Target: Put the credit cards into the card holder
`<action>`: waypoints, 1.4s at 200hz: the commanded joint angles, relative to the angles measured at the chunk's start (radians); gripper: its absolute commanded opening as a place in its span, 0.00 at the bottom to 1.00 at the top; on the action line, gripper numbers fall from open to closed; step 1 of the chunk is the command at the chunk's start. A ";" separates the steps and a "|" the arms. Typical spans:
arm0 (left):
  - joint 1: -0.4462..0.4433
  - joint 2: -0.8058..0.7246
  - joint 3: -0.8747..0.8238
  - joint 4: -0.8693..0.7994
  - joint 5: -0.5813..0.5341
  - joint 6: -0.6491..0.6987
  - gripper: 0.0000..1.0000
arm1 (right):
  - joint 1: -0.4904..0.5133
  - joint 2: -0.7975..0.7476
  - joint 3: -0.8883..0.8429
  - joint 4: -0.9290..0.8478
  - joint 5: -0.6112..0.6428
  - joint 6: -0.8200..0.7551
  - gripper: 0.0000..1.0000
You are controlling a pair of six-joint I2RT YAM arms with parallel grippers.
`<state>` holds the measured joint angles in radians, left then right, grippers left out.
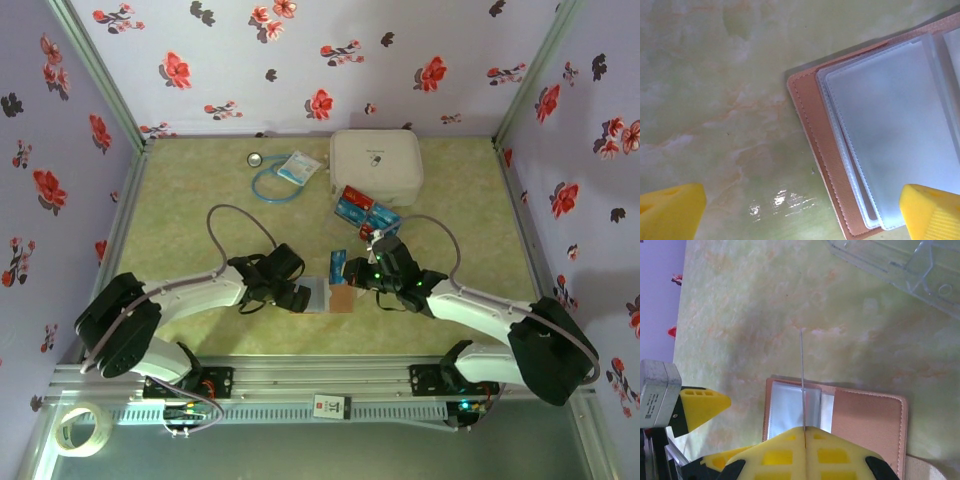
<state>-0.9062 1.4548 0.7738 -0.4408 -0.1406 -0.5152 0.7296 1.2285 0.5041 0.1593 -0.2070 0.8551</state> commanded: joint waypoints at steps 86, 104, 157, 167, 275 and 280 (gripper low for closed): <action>-0.011 0.050 0.001 0.004 -0.055 0.021 1.00 | 0.033 0.044 -0.044 0.116 -0.009 0.039 0.00; -0.010 0.047 -0.003 -0.007 -0.065 0.016 1.00 | 0.036 0.051 -0.048 0.126 -0.011 0.042 0.00; -0.010 0.052 -0.022 -0.012 -0.078 0.011 1.00 | 0.045 0.060 -0.053 0.140 -0.009 0.045 0.00; -0.010 0.054 -0.025 -0.012 -0.081 0.009 1.00 | 0.047 0.058 -0.055 0.139 -0.008 0.046 0.00; -0.010 0.045 -0.031 -0.030 -0.106 -0.008 1.00 | 0.068 0.065 -0.094 0.200 -0.019 0.050 0.00; -0.010 0.043 -0.031 -0.032 -0.106 -0.008 1.00 | 0.071 0.068 -0.096 0.205 -0.020 0.050 0.00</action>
<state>-0.9100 1.4933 0.7563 -0.4320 -0.2104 -0.5163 0.7856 1.2800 0.4267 0.3115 -0.2153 0.8951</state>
